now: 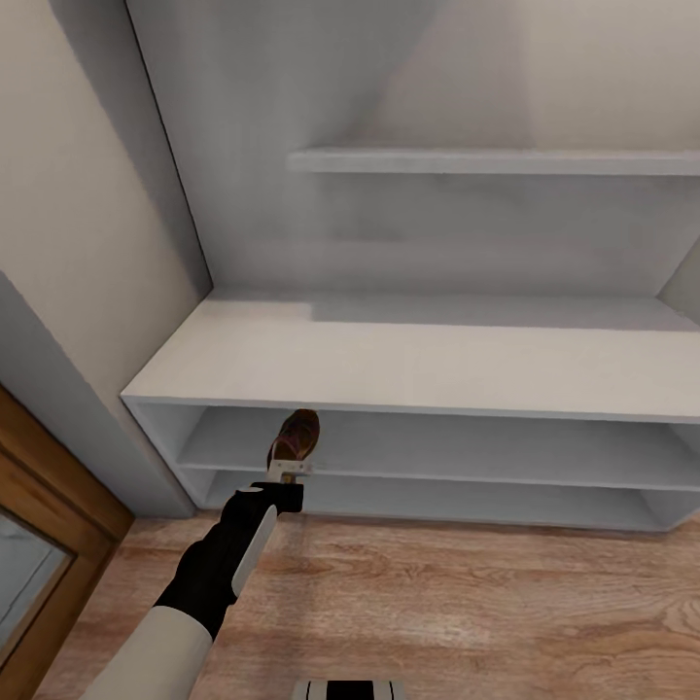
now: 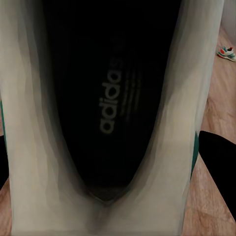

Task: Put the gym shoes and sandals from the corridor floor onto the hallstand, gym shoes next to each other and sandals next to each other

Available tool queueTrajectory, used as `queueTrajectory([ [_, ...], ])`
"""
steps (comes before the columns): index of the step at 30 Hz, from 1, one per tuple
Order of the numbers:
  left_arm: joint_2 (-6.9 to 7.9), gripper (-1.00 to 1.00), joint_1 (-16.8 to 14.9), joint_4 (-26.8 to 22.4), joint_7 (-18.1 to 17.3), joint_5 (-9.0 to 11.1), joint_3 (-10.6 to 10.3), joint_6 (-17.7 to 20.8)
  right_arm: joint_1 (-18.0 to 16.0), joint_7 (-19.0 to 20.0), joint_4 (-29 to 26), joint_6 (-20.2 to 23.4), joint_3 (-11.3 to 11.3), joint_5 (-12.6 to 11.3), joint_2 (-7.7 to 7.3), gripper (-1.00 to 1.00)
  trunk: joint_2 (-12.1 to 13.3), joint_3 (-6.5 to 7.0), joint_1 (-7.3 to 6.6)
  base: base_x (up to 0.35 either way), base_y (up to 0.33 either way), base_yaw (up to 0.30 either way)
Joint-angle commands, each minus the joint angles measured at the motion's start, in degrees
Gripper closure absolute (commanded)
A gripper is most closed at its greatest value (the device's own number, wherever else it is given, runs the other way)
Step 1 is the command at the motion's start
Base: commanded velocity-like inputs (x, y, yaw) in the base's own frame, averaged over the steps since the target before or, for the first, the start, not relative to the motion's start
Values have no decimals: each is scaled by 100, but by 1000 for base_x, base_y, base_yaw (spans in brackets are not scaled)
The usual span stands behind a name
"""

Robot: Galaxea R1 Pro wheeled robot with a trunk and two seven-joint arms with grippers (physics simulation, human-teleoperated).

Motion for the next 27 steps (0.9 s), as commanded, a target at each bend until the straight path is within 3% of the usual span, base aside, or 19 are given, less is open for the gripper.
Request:
queueTrajectory([
  [1,2,100,-2,-6,37,50,-10,22,-6,-11,-6,31,-3,13,0,100,-2,-5,-1,12,0,0],
  [7,2,100,-2,-4,37,50,-10,22,-6,-11,-6,31,-3,13,0,100,-2,-5,-1,34,0,0],
  [21,3,100,-2,0,39,50,-10,22,-6,-11,-6,31,-3,13,1,100,-2,-5,-1,301,0,0],
  [27,3,100,-2,0,39,50,-10,22,-6,-11,-6,31,-2,13,0,100,-2,-5,-1,123,0,0],
])
